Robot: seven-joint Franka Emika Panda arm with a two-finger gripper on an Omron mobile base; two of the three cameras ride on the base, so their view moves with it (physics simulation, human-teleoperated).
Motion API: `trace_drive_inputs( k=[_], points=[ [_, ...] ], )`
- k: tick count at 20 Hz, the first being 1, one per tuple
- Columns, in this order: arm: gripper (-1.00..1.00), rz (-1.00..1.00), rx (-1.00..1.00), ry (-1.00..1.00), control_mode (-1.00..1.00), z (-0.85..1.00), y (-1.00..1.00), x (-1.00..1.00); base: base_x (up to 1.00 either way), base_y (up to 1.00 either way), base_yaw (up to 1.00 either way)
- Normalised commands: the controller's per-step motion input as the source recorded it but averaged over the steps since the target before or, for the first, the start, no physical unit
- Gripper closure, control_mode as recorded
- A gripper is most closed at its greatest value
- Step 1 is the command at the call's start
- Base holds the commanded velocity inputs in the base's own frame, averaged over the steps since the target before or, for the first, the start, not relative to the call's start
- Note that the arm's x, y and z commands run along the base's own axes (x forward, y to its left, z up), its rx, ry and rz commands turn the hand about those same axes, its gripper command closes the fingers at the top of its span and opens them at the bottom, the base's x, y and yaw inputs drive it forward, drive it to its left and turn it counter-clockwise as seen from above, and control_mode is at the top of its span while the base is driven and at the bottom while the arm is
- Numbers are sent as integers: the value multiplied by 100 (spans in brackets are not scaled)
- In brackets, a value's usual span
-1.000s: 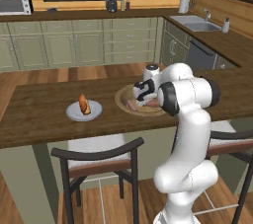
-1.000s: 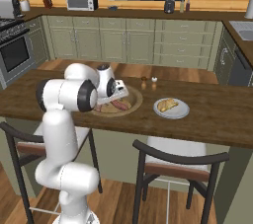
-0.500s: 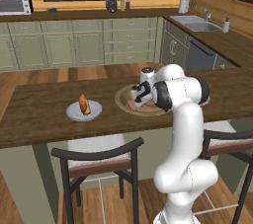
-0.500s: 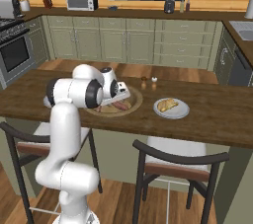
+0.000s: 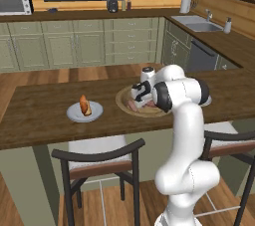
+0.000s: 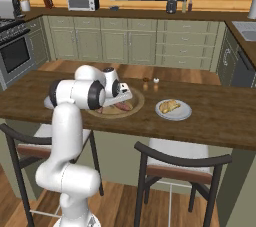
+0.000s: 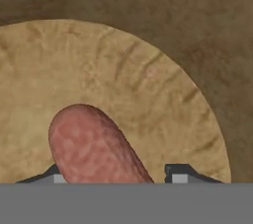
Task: Place one bun and one sausage from the bowl on each plate.
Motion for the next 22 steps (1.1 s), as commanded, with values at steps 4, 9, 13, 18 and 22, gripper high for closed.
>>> trace_drive_inputs(
  k=[4, 9, 13, 18, 22],
  points=[
    [100, 0, 0, -1, -100, -14, 0, 0, 0, 0, 0],
    [100, -2, 0, -3, -100, 30, 0, -10, 0, 0, 0],
    [100, -10, 6, -10, -100, 99, 2, -51, 0, 0, 0],
    [100, -5, 21, 0, -100, 86, 50, -74, 0, 0, 0],
    [100, -3, 26, 1, -100, 87, 94, -51, 0, 0, 0]
  ],
)
